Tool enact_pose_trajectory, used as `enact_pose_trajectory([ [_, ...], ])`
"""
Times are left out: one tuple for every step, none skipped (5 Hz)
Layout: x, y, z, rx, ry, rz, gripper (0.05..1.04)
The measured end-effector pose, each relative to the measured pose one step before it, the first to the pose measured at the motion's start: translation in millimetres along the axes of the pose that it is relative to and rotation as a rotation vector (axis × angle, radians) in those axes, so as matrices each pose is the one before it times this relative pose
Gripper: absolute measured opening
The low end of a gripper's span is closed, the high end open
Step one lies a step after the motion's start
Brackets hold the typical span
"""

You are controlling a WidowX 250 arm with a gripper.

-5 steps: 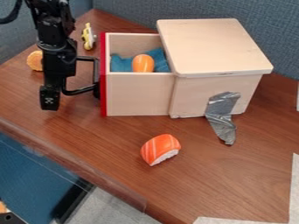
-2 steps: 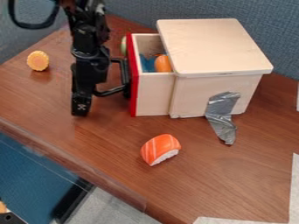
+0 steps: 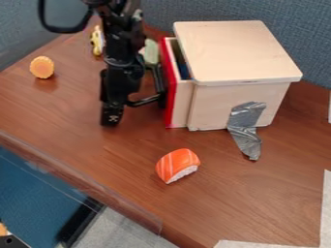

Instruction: Close the drawer

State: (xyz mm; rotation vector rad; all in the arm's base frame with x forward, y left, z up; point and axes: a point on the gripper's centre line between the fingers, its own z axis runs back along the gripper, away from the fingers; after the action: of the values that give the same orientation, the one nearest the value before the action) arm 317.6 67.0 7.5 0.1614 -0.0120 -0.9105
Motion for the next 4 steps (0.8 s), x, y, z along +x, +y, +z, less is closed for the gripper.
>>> enact_pose_trajectory([
  [16.38, -0.06, 1.21, -0.0075, -0.0124, -0.0043, 1.0],
  [8.22, -0.17, 0.44, -0.0204, -0.0039, 0.0105, 1.0],
  [3.75, -0.12, -1.22, -0.0198, -0.0105, 0.0131, 1.0],
  [-5.4, 2.29, 0.08, -0.0041, 0.0045, 0.0031, 1.0],
])
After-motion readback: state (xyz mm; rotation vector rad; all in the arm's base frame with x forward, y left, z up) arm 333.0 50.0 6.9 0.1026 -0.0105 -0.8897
